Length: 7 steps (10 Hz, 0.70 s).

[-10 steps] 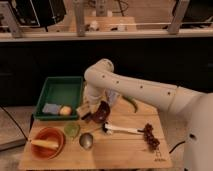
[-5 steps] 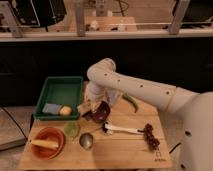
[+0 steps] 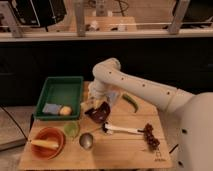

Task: Wipe purple bowl with eraser

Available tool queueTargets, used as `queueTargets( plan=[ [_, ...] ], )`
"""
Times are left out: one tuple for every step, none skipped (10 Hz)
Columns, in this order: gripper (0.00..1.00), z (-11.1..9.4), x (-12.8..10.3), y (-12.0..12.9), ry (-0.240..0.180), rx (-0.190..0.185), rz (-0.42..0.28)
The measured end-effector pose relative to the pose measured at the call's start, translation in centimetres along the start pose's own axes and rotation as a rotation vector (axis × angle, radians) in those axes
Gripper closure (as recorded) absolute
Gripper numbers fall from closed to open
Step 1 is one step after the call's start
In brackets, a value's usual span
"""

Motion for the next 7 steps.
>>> queueTargets(
  plan=[
    [1.0, 0.1, -0.8, -0.2, -0.018, 0.009, 0.006],
    [1.0, 0.3, -1.6, -0.6, -0.037, 0.015, 0.01],
    [1.0, 0.3, -1.9, -0.7, -0.047, 0.019, 0.015],
    [1.0, 0.3, -2.3, -0.8, -0.066, 0.029, 0.023],
    [1.0, 0.3, -2.8, -0.9, -0.128, 0.057, 0.036],
    [1.0, 0.4, -3.0, -0.8, -0.17, 0.075, 0.052],
    [1.0, 0.5, -3.2, -0.7, -0.191, 0.087, 0.062]
  ],
)
